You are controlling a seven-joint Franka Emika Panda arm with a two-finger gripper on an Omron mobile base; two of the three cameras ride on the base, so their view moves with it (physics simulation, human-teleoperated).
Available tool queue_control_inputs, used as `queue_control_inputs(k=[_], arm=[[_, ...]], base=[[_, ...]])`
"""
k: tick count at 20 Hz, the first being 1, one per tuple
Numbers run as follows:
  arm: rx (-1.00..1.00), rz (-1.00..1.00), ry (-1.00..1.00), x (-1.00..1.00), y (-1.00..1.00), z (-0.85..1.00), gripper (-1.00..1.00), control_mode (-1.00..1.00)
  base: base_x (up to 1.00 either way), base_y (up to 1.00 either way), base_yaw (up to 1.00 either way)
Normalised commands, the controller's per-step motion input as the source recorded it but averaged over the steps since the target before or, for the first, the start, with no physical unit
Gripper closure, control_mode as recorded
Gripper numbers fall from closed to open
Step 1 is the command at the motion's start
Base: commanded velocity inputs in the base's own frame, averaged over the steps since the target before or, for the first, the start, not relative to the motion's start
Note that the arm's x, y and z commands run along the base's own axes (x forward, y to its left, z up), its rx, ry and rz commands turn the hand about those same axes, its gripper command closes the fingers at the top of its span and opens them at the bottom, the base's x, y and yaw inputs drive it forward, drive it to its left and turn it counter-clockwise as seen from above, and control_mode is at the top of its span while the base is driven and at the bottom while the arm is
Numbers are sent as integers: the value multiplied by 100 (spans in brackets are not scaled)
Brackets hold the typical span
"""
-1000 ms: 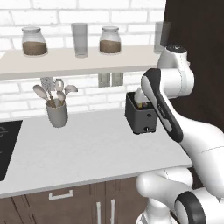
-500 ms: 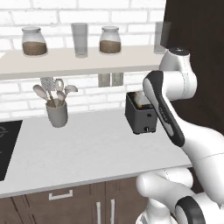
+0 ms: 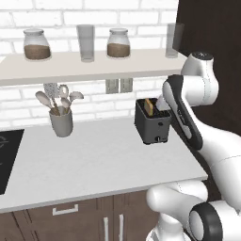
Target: Start the toaster. Once the lever pops up, take the bread to the plate on the dining counter.
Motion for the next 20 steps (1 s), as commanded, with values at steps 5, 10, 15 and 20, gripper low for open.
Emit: queue_control_inputs(k=[5,10,15,20], arm=[[0,0,0,35,-6,-20,100,-100],[0,0,0,32,-3,-38,100,-100],[0,0,0,26,-17,-30,100,-100],[0,0,0,18,-20,-32,100,-100]], base=[[0,0,0],[0,0,0],[0,0,0],[0,0,0]])
